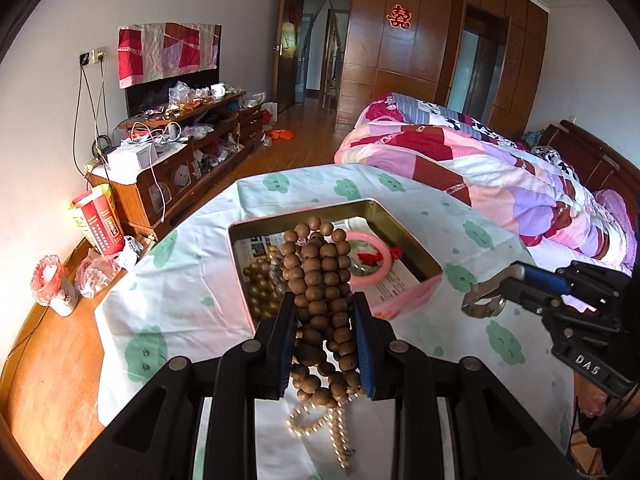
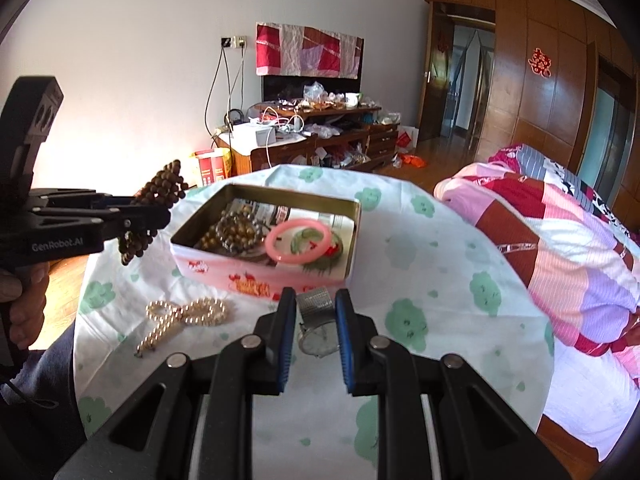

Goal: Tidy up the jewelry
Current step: 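Carry the wooden beads and silver watch into the pink tin and open both tools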

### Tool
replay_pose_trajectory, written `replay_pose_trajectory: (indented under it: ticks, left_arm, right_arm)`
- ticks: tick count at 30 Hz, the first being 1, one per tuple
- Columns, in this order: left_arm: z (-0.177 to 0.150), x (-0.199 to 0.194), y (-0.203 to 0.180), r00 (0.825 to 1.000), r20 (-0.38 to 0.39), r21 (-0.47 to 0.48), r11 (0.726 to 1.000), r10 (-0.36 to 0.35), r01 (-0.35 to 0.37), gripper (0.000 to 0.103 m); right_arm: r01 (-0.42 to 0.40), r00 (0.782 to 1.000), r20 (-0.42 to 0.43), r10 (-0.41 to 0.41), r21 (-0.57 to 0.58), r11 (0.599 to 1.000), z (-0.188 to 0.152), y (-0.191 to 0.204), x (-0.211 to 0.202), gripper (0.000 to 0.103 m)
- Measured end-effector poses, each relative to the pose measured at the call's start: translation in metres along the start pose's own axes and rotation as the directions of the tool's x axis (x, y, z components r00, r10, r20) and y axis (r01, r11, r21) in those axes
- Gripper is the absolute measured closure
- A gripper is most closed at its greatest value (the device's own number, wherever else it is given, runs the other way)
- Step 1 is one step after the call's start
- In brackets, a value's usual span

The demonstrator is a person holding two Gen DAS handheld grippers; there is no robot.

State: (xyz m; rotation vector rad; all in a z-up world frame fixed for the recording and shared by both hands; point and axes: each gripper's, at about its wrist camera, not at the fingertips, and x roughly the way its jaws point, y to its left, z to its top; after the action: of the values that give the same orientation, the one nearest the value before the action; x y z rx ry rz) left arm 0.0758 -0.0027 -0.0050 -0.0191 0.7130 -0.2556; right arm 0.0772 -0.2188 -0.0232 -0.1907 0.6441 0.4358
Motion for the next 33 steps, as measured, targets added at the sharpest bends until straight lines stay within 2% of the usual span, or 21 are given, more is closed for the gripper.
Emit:
replay_pose_trajectory:
  ticks: [14,33]
  left_arm:
    - [0.019,0.021,0.01,0.999,0.006,-0.01,0.999,0.033,-0.033,0.076]
    - [0.034,0.05,0.015,0.998,-0.012,-0.003,0.998,0.068,-0.068,0.076]
  right_arm:
    - [-0.004,0.998,0.059,0.005,-0.026,1.0,0.045,-0.004,0.021,0.081]
    - [-0.02,0.998,0.06,0.019,0.009,1.0,0.068,-0.005,0.057,0.081]
